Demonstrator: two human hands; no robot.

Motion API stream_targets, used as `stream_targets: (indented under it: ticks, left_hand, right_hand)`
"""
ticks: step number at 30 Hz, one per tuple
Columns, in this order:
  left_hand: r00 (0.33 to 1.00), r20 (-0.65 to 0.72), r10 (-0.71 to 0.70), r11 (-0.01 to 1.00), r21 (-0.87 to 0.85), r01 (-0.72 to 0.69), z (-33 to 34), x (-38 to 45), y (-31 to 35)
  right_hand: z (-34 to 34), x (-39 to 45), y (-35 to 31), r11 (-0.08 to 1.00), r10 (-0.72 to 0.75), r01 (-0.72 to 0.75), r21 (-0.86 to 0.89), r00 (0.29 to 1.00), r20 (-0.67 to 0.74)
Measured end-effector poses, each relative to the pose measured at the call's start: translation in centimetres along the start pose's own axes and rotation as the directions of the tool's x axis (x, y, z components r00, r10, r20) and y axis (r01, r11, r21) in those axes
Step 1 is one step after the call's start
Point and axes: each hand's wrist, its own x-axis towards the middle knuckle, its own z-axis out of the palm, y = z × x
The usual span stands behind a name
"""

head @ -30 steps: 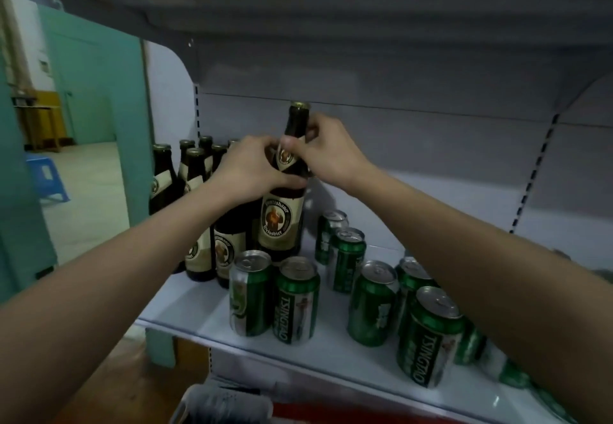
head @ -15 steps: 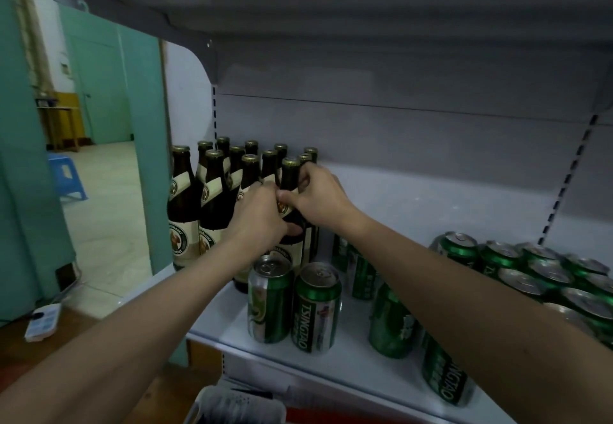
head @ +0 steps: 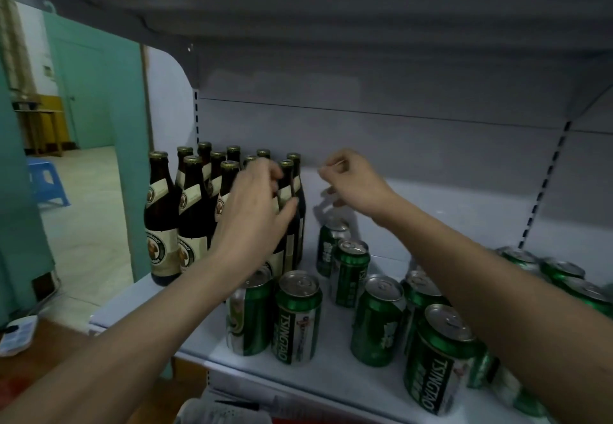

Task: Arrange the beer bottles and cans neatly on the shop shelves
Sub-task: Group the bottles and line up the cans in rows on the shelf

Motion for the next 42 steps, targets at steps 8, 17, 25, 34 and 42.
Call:
stream_targets:
  ticks: [8, 17, 25, 34, 42]
  left_hand:
    - [0.822, 0.568, -0.045, 0.981, 0.182, -0.073, 9.8, 3.9, 1.5]
    - [0.814, 0.564, -0.141, 0.982, 0.186, 0.041, 14.0, 3.7, -1.4]
    - [0.872, 0.461, -0.164, 0.972, 0.226, 0.063, 15.5, 4.1, -3.0]
    - [0.870, 0.455, -0.190, 0.957, 0.285, 0.060, 15.8, 3.6, -2.7]
    - [0.893, 0.451, -0.020, 0.999, 0.050, -0.003, 9.7, 5.3, 1.6]
  right_hand:
    - [-0.9, 2.0, 6.6, 0.940, 0.260, -0.251, -0.231, 0.966, 0.007]
    - [-0.2, 2.5, 11.3, 0.887, 0.372, -0.294, -0.356, 0.912, 0.172]
    - [1.1, 2.5, 12.5, 0.944, 0.309, -0.283, -0.169, 0.939, 0.153]
    - [1.5, 2.0, 12.6, 0.930, 0.322, -0.262, -0.259, 0.920, 0.225]
    - [-3.1, 0.7, 6.1, 0.949, 0.159, -0.083, -0.305, 0.959, 0.233]
